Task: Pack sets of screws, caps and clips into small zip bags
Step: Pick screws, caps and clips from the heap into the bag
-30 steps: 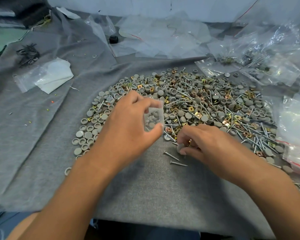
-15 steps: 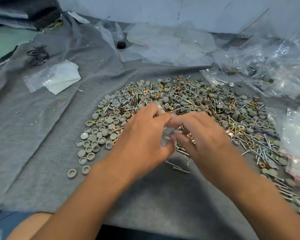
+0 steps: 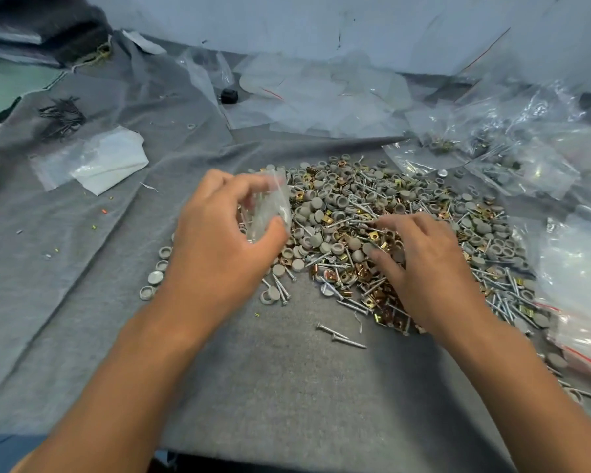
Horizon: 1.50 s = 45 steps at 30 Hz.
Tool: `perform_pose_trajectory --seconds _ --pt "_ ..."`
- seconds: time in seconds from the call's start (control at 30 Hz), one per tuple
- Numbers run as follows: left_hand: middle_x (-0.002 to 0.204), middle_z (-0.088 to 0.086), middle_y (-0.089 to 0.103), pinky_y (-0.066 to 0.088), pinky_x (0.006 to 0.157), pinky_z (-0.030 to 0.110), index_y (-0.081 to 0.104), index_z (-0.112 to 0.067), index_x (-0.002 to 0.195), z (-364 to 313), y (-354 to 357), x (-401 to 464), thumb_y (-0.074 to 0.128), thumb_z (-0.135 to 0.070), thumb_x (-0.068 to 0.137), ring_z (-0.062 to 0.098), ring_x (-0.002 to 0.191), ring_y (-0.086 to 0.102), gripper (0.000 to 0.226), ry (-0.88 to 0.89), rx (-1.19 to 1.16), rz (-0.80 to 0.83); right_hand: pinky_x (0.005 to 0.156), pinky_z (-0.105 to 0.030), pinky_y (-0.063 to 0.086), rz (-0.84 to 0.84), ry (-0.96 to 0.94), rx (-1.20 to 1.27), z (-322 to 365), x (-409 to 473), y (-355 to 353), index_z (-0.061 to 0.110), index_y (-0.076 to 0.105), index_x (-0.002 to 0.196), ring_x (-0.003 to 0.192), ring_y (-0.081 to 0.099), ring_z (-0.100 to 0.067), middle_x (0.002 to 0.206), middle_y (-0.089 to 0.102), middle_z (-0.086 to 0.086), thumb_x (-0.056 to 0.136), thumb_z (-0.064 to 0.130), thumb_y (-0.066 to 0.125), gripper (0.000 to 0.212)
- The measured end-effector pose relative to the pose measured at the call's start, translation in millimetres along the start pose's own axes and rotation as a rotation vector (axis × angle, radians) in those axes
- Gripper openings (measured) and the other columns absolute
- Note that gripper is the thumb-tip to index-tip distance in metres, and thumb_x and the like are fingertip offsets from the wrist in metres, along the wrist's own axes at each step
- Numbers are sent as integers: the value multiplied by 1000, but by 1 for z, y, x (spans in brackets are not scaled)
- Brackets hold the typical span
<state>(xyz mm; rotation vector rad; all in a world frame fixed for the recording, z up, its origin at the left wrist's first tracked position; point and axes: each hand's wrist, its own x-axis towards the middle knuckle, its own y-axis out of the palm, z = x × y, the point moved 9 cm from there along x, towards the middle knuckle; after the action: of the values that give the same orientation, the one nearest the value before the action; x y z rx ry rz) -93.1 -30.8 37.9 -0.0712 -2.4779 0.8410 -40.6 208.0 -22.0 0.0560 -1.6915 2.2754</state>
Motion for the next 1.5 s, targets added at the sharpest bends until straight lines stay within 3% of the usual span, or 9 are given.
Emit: perform_pose_trajectory --seconds 0.2,0.33,0.43,0.6,0.73,1.0,1.2,1.4,1.5 --pt "96 -16 46 39 80 17 67 -27 128 -7 18 -5 67 -37 87 1 89 49 42 35 48 89 88 -27 34 59 5 13 -9 4 9 38 52 130 109 41 -8 114 48 15 92 52 59 41" --pt "95 -19 43 37 73 10 64 -30 131 -12 25 -8 60 -47 87 -2 87 47 47 51 81 137 99 -31 40 1 -171 -156 15 5 2 37 56 135 115 43 -16 125 52 5 90 48 58 47" --pt "95 -20 42 38 74 7 64 -29 132 -15 27 -10 59 -45 83 -2 86 46 51 54 84 154 97 -35 48 11 -256 -224 26 4 3 34 65 127 109 46 -17 122 57 5 92 45 57 38" --pt "96 -21 41 37 71 12 63 -30 133 -18 29 -11 60 -43 83 -1 89 46 52 43 91 174 90 -33 47 36 -283 -261 27 6 4 35 60 119 103 44 -12 117 57 11 92 44 58 29" --pt "97 -21 42 38 80 4 63 -27 133 -21 29 -12 62 -39 83 -2 89 46 52 38 81 183 91 -33 47 45 -261 -327 21 6 7 37 53 133 107 44 -14 121 53 9 95 41 61 39" --pt "96 -23 40 32 84 -1 62 -28 133 -25 31 -14 64 -36 84 -9 89 43 49 41 82 198 81 -29 48 -37 -240 -284 20 7 2 30 69 110 97 50 -14 109 58 7 89 39 63 24" --pt "94 -22 40 35 82 3 62 -28 133 -23 31 -14 63 -36 84 -11 90 42 50 45 80 194 87 -26 36 -11 -91 -17 -3 12 -4 35 60 110 111 47 -10 112 54 15 95 45 55 19" --pt "98 -23 40 39 75 10 61 -31 135 -22 35 -16 61 -41 84 -5 94 45 52 51 89 214 69 -6 43 -43 30 411 -15 16 -20 35 54 101 90 54 12 93 59 19 96 38 59 8" --pt "100 -24 40 38 73 11 59 -32 135 -22 38 -17 61 -42 84 -4 97 45 52 54 95 228 66 -13 45 -27 17 469 -11 16 -19 36 52 103 86 56 9 92 60 15 95 32 62 13"
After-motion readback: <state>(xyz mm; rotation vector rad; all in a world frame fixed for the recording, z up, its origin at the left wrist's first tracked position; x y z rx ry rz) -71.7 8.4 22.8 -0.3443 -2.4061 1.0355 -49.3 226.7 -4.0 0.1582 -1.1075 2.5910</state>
